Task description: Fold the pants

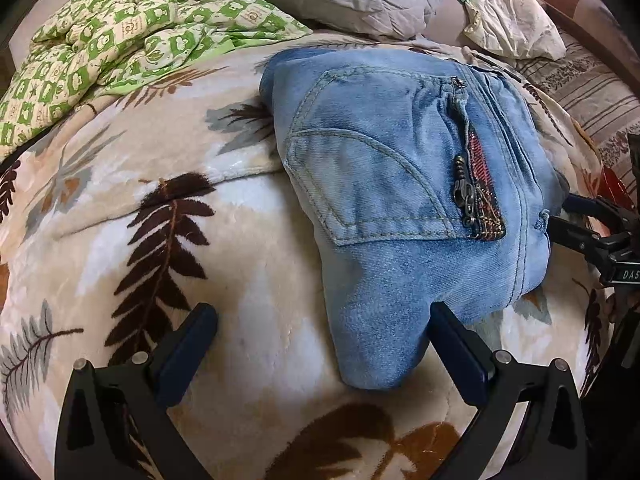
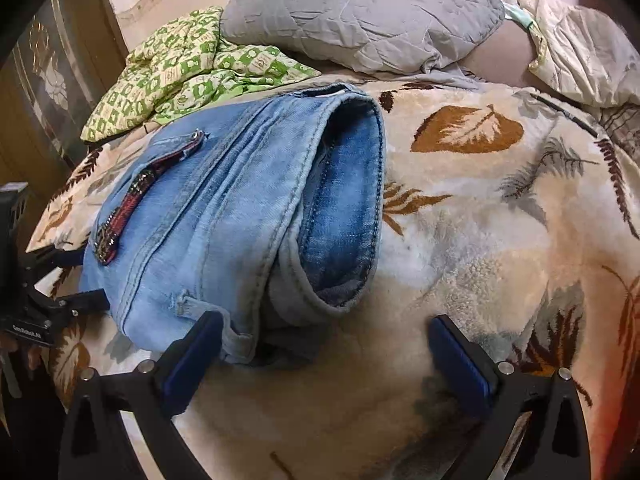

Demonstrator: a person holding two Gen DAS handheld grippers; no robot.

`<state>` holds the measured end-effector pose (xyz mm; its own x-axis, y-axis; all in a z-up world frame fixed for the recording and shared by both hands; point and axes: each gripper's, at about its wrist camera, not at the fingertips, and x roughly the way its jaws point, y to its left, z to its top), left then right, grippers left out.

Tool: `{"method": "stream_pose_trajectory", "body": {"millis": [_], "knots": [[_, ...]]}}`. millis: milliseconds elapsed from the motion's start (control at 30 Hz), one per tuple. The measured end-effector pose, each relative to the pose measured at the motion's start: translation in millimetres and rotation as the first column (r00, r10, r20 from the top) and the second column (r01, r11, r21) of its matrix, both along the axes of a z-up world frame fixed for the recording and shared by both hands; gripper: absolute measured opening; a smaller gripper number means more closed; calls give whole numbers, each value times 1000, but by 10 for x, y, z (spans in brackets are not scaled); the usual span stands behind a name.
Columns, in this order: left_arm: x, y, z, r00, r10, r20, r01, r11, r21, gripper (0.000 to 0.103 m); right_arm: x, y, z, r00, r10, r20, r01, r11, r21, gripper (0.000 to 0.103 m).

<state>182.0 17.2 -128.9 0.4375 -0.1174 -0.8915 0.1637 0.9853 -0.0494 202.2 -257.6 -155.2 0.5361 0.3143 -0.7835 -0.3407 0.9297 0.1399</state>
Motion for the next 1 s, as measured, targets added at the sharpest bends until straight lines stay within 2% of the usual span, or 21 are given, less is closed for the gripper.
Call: {"method": "stream_pose_trajectory", "body": {"millis": [167,267,367,433,500,633,733,900,933,1000], "knots": [[-82,-2,23,999,43,6,-43,999,-6,103,-9,-8,17,1000,-8,2,8,1000,18,103],[-112,6,60,998,65,-24,-65,998,-24,103,-6,-85,36,999,-28,-45,32,996,80,103],[-114,42,185,995,92,-37,-94,994,-59,103,-53,-112,164,997,-48,-59,53,994,98,103],[-134,76,398,991,132,15,-130,986,-101,103,-84,-100,327,997,-55,-45,59,994,87,103],[-162,74,691,984,159,82,-150,983,-109,103,-110,-78,519,997,-68,-23,69,996,58,103],[-313,13,1276,957,165,238,-152,986,-70,103,-302,-44,1203,988,-99,120,98,995,14,103],[-561,-36,1683,921,150,359,-154,988,-16,103,-540,-12,1663,969,-107,225,106,994,16,103],[-987,-70,2061,866,125,484,-180,981,68,103,-1033,10,2080,934,-126,336,123,992,32,103],[-1053,-79,2064,864,126,487,-178,982,60,103,-1142,12,2120,928,-132,349,126,991,39,103],[-1152,-92,1998,875,126,468,-157,987,28,103,-1369,33,2111,918,-152,366,144,988,48,103]]}}
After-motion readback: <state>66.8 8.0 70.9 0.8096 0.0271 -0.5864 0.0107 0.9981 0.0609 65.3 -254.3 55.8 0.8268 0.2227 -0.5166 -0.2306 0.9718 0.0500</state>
